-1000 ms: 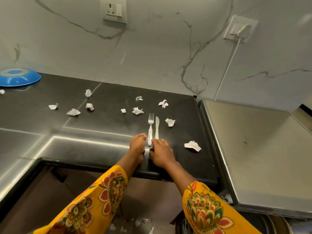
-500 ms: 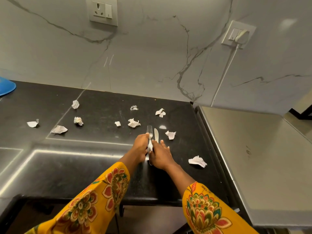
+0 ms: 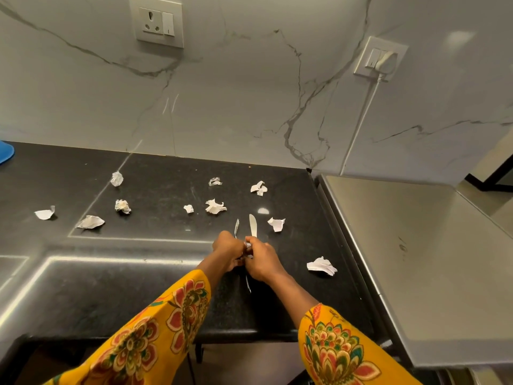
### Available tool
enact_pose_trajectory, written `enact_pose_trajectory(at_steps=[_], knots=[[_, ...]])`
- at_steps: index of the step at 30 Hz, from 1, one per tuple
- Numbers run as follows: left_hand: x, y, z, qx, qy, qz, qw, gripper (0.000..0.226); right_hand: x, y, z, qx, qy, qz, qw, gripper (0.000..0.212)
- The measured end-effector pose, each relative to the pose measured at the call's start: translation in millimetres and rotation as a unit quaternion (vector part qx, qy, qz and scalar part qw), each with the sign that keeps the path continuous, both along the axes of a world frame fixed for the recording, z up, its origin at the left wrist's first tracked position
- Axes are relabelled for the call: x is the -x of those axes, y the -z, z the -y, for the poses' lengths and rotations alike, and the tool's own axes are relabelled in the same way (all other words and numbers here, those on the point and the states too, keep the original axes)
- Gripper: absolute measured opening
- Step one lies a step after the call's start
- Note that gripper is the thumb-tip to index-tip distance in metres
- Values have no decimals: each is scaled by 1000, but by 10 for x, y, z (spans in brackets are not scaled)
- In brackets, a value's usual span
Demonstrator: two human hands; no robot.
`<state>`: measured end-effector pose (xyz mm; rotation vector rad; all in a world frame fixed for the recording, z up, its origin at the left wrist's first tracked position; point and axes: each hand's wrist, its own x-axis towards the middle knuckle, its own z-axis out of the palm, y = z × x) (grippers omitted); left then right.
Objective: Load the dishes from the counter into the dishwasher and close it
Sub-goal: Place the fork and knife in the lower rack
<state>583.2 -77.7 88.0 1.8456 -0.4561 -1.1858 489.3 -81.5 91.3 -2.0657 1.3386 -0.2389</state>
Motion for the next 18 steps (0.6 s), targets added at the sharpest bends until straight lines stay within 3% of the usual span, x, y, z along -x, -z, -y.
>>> enact_pose_trajectory(at_steps=[5,8,13,18], knots=[[52,28,-120,-3,-31,-3,1000,19,146,-50,-134,-17,-5,29,999,56],[178,-23,-230,17,-36,-63,997,9,267,-89,-210,-25,12,44,999,49],[512,-154,-393,59,-24,-136,989,19,652,-159,-307,-40,74,64,994,25],[968,-221,-502,75,-14,-172,982,11,1201,-191,-417,-118,117,148,975,19]])
